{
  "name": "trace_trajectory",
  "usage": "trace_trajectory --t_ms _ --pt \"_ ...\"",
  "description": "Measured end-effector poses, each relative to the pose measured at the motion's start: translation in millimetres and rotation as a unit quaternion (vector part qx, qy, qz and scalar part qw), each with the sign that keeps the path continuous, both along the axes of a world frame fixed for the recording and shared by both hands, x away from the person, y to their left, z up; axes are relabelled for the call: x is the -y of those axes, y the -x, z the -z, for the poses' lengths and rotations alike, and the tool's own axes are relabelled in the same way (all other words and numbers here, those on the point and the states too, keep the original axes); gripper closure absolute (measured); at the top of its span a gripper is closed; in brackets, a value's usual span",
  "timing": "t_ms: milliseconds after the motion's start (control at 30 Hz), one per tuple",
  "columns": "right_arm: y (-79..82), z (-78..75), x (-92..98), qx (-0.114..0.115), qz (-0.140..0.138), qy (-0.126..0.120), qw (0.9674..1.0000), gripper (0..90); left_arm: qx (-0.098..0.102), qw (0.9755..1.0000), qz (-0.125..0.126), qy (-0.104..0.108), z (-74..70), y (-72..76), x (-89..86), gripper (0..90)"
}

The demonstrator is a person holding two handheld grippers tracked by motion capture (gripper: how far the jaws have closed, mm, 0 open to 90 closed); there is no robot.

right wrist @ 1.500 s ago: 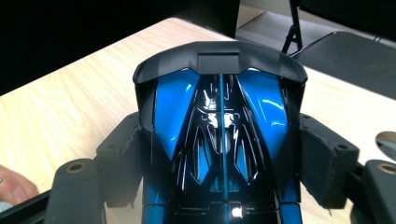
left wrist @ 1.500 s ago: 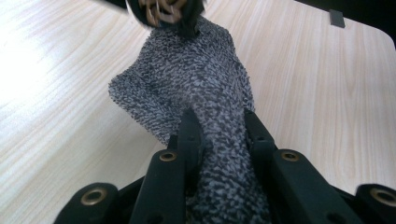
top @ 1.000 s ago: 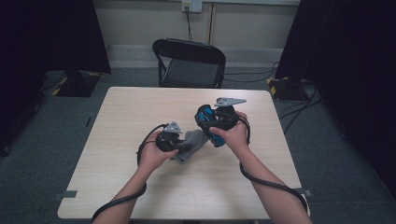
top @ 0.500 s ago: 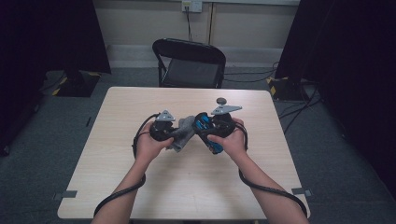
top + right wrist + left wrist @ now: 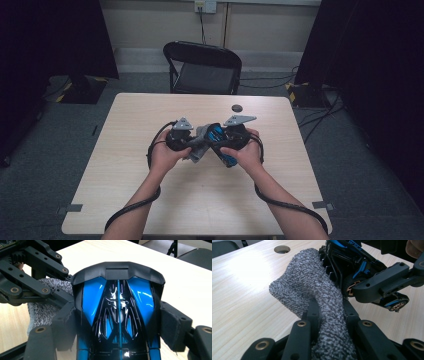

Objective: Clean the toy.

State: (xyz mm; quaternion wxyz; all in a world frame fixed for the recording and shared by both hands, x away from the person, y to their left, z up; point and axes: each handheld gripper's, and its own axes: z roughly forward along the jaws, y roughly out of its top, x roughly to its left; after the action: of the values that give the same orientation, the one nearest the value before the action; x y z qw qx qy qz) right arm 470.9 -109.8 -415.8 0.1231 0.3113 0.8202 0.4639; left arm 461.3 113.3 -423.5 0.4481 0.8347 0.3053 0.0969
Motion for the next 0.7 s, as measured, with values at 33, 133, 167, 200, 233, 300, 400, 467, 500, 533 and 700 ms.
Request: trace_trajectory --t_ms 33,133,167,200,233,300,400,467,500,533,700 --pt "-0.1 0.3 0.1 0.000 0.000 0.001 1.0000 25.9 0.001 1.0000 0.003 -0.002 -0.2 0.2 0.7 73.8" --pt "-0.6 1.1 0.4 -0.002 0.001 0.001 1.0000 25.9 0.004 1.0000 0.006 -0.003 0.8 1.1 3.0 73.8" --pt "-0.8 1.2 0.5 -0.001 0.001 0.002 1.0000 25.9 0.004 1.0000 0.006 -0.003 1.2 1.4 3.5 73.8" --pt "-1.0 1.3 0.6 -0.002 0.002 0.002 1.0000 26.0 0.003 1.0000 0.006 -0.004 1.9 1.9 4.1 73.8" --pt "-1.2 1.4 0.6 -0.002 0.002 0.003 1.0000 25.9 0.000 1.0000 0.007 -0.001 2.8 2.3 4.8 73.8" --pt "-2.0 1.3 0.8 -0.002 0.004 0.002 1.0000 25.9 0.002 1.0000 0.007 -0.001 4.0 2.6 5.6 73.8" --pt "-2.5 1.0 0.3 -0.002 0.005 0.002 1.0000 25.9 -0.003 1.0000 0.006 0.002 4.5 3.3 6.6 73.7" --pt "-2.3 0.7 0.0 0.000 0.007 -0.001 1.0000 26.0 -0.006 1.0000 0.008 0.002 4.5 3.5 6.9 73.7" --pt "-2.3 0.6 -0.1 0.001 0.006 -0.002 1.0000 26.0 -0.006 0.9999 0.009 0.001 4.2 3.6 7.1 73.7" --pt "-1.8 0.3 -0.5 0.004 0.009 -0.001 0.9999 25.9 -0.005 0.9999 0.010 -0.002 3.6 3.9 7.5 73.7" --pt "-1.7 -2.0 -2.4 0.008 0.012 -0.004 0.9999 25.9 -0.006 0.9999 0.012 0.001 3.5 5.7 8.9 73.7"
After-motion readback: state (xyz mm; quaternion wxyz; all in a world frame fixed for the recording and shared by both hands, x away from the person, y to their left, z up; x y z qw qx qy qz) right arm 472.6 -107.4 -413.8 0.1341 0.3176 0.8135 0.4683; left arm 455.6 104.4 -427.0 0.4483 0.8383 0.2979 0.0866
